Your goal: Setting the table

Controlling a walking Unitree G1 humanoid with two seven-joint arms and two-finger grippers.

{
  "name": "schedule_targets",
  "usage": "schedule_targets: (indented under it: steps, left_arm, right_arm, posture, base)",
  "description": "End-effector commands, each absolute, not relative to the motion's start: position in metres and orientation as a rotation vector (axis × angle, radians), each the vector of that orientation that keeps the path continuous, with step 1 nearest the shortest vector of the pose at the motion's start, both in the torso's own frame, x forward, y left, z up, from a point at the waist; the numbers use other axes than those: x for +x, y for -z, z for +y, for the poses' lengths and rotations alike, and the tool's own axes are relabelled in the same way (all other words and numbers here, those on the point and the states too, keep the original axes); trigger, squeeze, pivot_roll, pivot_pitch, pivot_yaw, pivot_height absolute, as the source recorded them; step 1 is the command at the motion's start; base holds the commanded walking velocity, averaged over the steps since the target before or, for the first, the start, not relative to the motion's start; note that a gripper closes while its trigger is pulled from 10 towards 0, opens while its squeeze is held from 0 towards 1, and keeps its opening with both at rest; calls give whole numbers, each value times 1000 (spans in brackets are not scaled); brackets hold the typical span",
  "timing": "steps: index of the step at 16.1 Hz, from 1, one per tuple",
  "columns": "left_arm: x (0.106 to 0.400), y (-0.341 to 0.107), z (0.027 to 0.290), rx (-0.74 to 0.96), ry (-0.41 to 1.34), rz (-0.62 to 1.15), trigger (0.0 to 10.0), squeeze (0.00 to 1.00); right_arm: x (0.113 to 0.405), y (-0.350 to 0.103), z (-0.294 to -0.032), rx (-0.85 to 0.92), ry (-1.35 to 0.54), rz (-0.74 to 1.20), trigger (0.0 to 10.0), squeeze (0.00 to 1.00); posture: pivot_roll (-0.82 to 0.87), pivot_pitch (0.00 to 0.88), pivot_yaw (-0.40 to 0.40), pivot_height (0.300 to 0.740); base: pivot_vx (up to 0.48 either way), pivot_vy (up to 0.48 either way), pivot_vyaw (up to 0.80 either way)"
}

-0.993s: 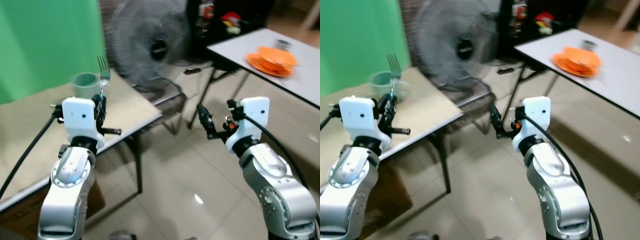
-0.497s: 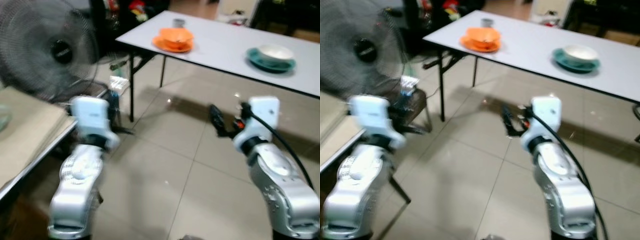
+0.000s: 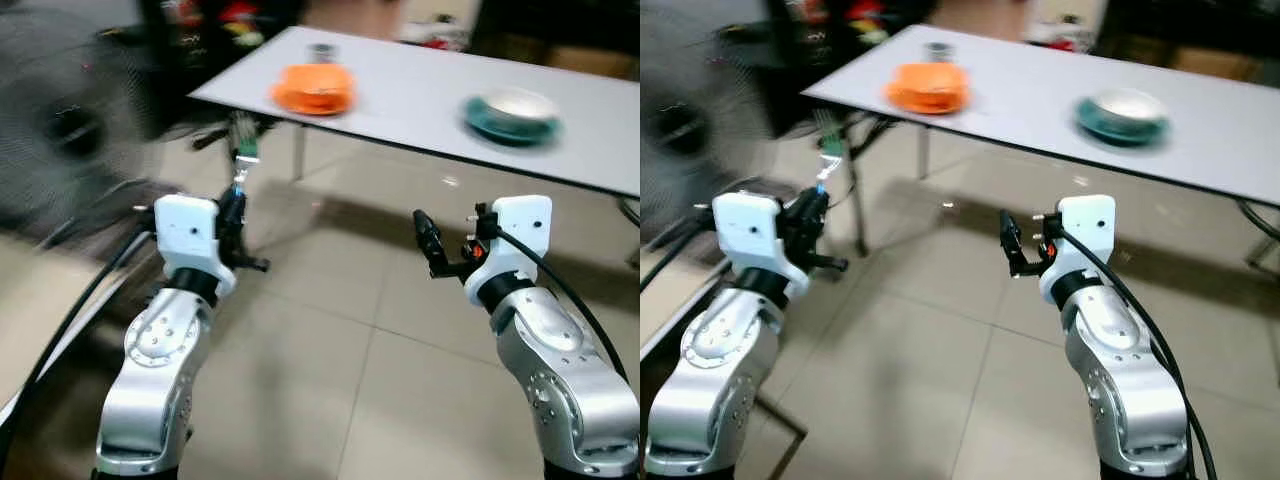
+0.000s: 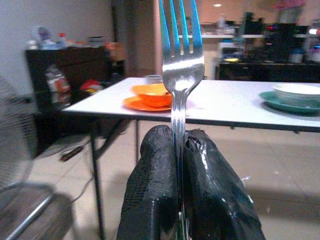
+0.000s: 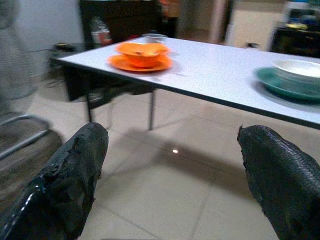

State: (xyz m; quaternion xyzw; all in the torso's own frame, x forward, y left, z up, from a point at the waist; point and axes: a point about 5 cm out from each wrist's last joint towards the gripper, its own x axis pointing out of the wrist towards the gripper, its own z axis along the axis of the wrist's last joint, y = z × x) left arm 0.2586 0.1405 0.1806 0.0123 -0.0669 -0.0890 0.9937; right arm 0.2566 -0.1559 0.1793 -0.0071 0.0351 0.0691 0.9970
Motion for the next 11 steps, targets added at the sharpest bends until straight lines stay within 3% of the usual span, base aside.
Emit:
schedule_targets:
  steps: [1,11]
  left_arm:
    - [258,-179,136,16,208,-132,10000,0]
    - [257,-175,136,11,198,-114,10000,0]
  right_arm:
    - [256,-181,-156,-12,-135,62,10000,0]
    - [259,-185,-153,-31,-185,51,10000,0]
  posture:
    - [-33,0,-19,740]
    - [-34,0,-36,740]
  base:
    - [352,0,-800]
    - [359,0,-800]
